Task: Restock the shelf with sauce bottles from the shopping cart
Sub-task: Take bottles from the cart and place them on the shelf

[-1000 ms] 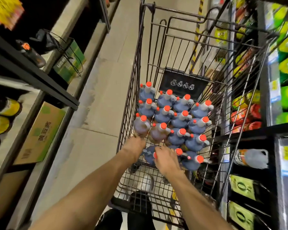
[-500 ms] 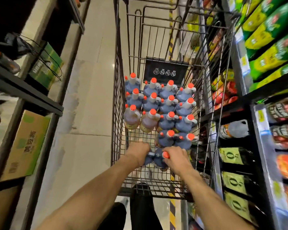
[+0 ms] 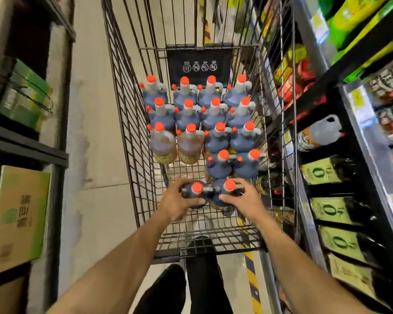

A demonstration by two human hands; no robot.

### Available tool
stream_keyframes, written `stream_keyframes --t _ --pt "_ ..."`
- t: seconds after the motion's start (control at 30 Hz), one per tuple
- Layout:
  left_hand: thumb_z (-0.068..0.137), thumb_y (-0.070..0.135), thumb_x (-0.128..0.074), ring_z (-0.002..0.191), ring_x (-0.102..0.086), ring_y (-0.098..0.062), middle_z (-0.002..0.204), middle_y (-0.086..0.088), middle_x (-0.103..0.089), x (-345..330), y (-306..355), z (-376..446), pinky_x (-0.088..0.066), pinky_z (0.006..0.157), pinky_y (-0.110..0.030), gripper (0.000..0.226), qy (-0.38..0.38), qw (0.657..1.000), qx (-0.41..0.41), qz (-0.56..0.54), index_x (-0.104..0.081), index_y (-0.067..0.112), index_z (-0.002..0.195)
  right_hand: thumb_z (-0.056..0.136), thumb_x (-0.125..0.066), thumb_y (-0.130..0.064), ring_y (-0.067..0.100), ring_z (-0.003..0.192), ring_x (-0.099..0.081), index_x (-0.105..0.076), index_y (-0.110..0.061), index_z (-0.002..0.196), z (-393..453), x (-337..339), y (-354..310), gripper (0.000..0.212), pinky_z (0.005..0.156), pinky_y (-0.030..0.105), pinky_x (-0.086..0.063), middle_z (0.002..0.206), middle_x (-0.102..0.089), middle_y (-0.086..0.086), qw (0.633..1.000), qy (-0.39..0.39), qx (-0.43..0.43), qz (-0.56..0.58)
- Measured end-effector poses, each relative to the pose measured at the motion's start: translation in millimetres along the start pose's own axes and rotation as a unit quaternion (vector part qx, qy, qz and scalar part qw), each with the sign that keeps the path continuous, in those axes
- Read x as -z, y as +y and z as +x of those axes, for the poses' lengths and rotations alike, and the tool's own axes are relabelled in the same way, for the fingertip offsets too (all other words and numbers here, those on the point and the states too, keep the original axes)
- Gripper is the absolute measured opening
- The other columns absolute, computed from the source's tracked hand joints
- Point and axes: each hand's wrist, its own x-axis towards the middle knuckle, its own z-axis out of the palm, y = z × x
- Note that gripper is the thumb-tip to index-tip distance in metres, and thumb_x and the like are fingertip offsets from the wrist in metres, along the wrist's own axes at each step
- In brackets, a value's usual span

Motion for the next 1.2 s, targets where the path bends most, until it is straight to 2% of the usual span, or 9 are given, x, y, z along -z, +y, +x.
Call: stream_keyframes --t 0.17,0.27,0.47,0.63,0.73,0.83,1.03,1.13,1.2 --pt "0.041 0.042 -0.104 0.113 -0.069 -0.018 0.129 -0.002 -0.068 -12 -17 14 -0.057 0.099 -0.036 0.118 -0.038 0.990 0.073 -0.117 -0.049 0.028 0.144 0.056 -0.100 -0.029 0.020 0.126 -0.062 -0.058 -0.012 0.138 22 -5 34 0.094 0.107 0.040 -0.051 0.134 -0.067 0.003 0.997 -0.050 -0.046 0.035" --pt "0.030 0.045 -0.106 0.112 -0.069 -0.024 0.129 -0.002 -0.068 -11 -19 24 -0.054 0.102 -0.053 0.126 -0.074 0.985 0.107 -0.116 -0.048 0.031 0.141 0.058 -0.099 -0.026 0.016 0.119 -0.066 -0.061 -0.016 0.133 32 -1 30 0.084 0.095 0.029 -0.056 0.126 -0.071 -0.004 0.992 -0.096 -0.076 0.026" --pt "0.035 0.038 -0.105 0.110 -0.071 -0.017 0.126 0.000 -0.070 -4 -12 29 -0.061 0.091 -0.036 0.116 -0.090 0.986 0.102 -0.094 -0.051 0.029 0.137 0.068 -0.094 -0.009 0.002 0.105 -0.065 -0.060 -0.022 0.126 35 1 21 0.069 0.075 0.012 -0.052 0.118 -0.071 -0.009 0.986 -0.138 -0.088 0.044" --pt "0.049 0.044 -0.102 0.104 -0.073 -0.018 0.112 0.004 -0.077 -4 -12 20 -0.059 0.096 -0.043 0.081 -0.061 0.991 0.096 -0.066 -0.066 0.030 0.120 0.051 -0.100 -0.037 0.007 0.104 -0.071 -0.066 -0.031 0.114 26 -4 20 0.071 0.099 0.038 -0.056 0.108 -0.076 -0.014 0.993 -0.095 -0.070 0.027" --pt "0.065 0.031 -0.097 0.100 -0.075 -0.018 0.107 -0.001 -0.079 -7 1 3 -0.060 0.089 -0.033 0.059 -0.053 0.985 0.123 -0.111 -0.071 0.019 0.117 0.059 -0.097 -0.028 0.012 0.104 -0.072 -0.068 -0.023 0.110 18 -6 14 0.059 0.103 0.041 -0.053 0.103 -0.078 -0.012 0.992 -0.079 -0.063 0.081" --pt "0.059 0.047 -0.096 0.100 -0.075 -0.019 0.108 0.000 -0.079 -8 21 -12 -0.060 0.091 -0.039 0.069 -0.043 0.981 0.121 -0.143 -0.070 0.021 0.118 0.059 -0.097 -0.023 0.021 0.111 -0.071 -0.069 -0.015 0.114 9 -4 4 0.063 0.103 0.041 -0.053 0.106 -0.079 -0.006 0.989 -0.049 -0.053 0.128" --pt "0.073 0.022 -0.088 0.086 -0.078 -0.022 0.099 -0.008 -0.080 -5 91 -46 -0.059 0.067 -0.027 0.046 -0.018 0.958 0.098 -0.268 -0.071 0.010 0.114 0.083 -0.072 0.015 -0.006 0.081 -0.073 -0.068 -0.014 0.102 -41 21 -58 0.035 0.068 0.008 -0.052 0.081 -0.078 -0.019 0.979 -0.005 -0.001 0.205" --pt "0.051 0.039 -0.095 0.095 -0.076 -0.026 0.104 -0.006 -0.080 11 130 -59 -0.061 0.082 -0.037 0.075 -0.029 0.963 0.074 -0.256 -0.071 0.013 0.117 0.083 -0.082 -0.006 0.012 0.097 -0.076 -0.070 -0.012 0.113 -66 32 -86 0.033 0.078 0.020 -0.058 0.104 -0.080 0.000 0.970 0.023 0.034 0.241" --pt "0.047 0.041 -0.093 0.100 -0.075 -0.028 0.108 -0.006 -0.079 22 154 -72 -0.060 0.091 -0.044 0.081 -0.030 0.965 0.048 -0.257 -0.071 0.013 0.120 0.070 -0.088 -0.032 0.025 0.106 -0.074 -0.071 -0.010 0.119 -81 41 -107 0.057 0.091 0.038 -0.060 0.112 -0.078 0.007 0.967 0.010 0.055 0.249"
